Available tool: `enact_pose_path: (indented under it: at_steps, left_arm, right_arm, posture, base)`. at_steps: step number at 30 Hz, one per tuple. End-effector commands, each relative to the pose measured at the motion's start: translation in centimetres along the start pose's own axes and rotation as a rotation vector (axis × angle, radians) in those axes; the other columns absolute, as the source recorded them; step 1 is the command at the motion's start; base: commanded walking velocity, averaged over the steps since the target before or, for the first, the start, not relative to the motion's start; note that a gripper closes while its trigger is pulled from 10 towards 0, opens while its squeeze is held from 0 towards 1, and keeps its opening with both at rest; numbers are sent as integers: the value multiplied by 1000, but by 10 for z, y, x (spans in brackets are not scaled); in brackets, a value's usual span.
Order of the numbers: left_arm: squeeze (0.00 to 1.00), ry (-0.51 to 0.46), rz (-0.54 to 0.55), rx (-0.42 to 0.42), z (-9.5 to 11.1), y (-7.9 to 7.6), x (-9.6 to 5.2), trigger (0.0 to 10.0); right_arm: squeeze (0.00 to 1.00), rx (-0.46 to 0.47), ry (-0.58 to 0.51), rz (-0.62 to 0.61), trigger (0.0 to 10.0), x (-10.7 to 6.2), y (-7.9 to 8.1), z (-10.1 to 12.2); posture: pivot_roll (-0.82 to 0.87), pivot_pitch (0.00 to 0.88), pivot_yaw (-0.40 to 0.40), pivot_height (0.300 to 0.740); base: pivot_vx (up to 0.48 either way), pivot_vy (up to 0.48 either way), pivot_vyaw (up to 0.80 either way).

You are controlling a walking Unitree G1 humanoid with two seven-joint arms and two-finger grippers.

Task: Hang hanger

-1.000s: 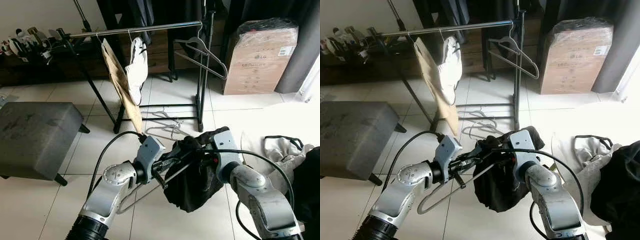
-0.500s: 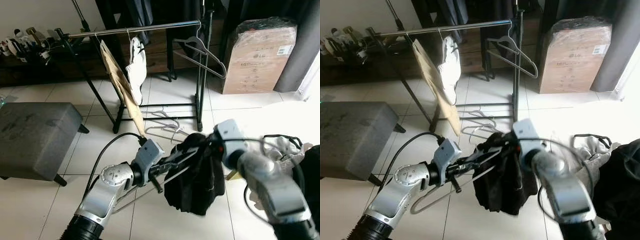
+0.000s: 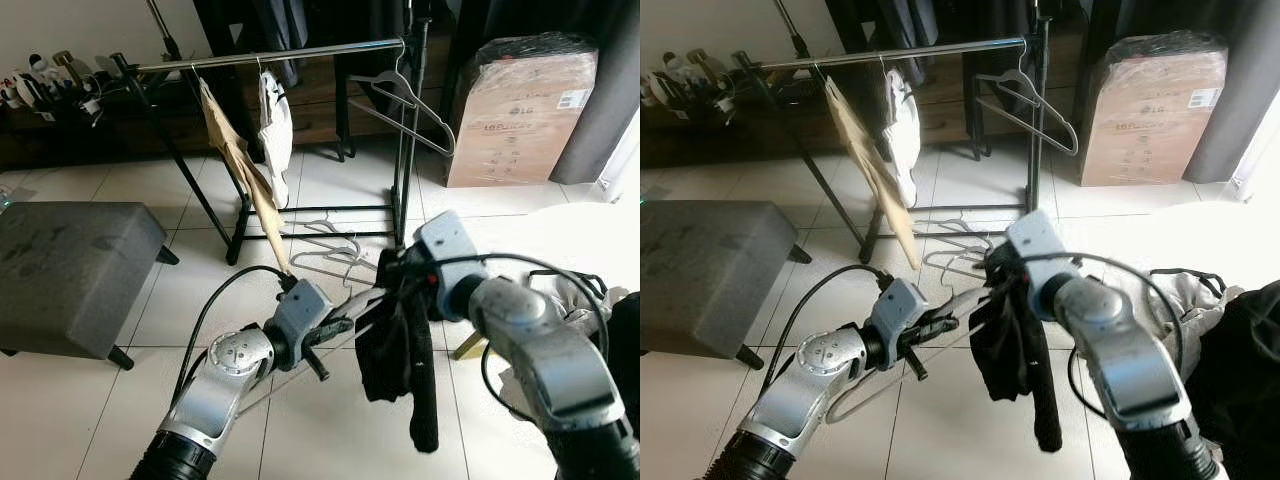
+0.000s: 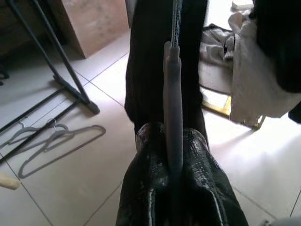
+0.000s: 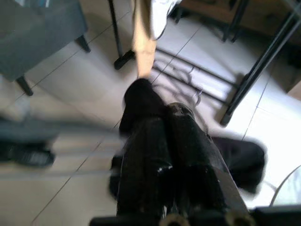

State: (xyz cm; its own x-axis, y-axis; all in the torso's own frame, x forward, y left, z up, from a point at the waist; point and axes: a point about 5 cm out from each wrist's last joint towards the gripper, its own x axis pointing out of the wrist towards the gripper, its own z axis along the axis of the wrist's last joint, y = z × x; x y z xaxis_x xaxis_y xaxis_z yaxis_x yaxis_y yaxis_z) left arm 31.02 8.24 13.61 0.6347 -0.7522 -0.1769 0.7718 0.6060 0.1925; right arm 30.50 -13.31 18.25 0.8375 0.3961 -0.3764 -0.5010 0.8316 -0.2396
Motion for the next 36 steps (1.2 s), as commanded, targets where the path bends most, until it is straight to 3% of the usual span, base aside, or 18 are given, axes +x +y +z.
enact_pose_path:
  at_steps: [1,5,10,21,25,29,32,36]
  left_arm:
    - [0,-35,-16,-17,6,2,-3,0]
    - [0,-29,-61,-36,4,-3,-4,0]
    - [0,-16,-145,-68,1,-12,-8,0]
    - [0,-37,-82,-64,5,-5,-4,0]
    - [0,-36,-80,-68,5,-5,-3,0]
    - [0,-43,-63,-67,6,-4,-2,0]
    - [0,-46,-52,-66,6,-2,-2,0]
    - [0,-57,-37,-65,8,-1,-2,0]
  right_arm:
    - [0,-29,19,38,0,1,9,-3]
    - [0,-36,15,63,0,2,14,-2]
    - [0,-48,-82,127,0,2,25,19]
    - [0,-67,-101,243,0,-7,43,21]
    - [0,-120,-131,381,0,-19,63,24]
    - [0,-124,-128,436,0,-24,74,23]
    - [0,-106,-116,420,0,-24,74,20]
    - [0,-65,-33,271,0,-14,54,5]
  posture:
    - [-190,202,111,740]
    - [-189,202,112,740]
    - [-182,201,114,740]
    - [-188,200,114,740]
    - [-190,201,115,740]
    - [-186,200,115,740]
    - [-186,200,114,740]
    - [-187,199,116,740]
  base:
    - [0,0,0]
    - [0,0,0]
    - [0,0,0]
    - [0,0,0]
    - [0,0,0]
    - [0,0,0]
    - [0,0,0]
    - [0,0,0]
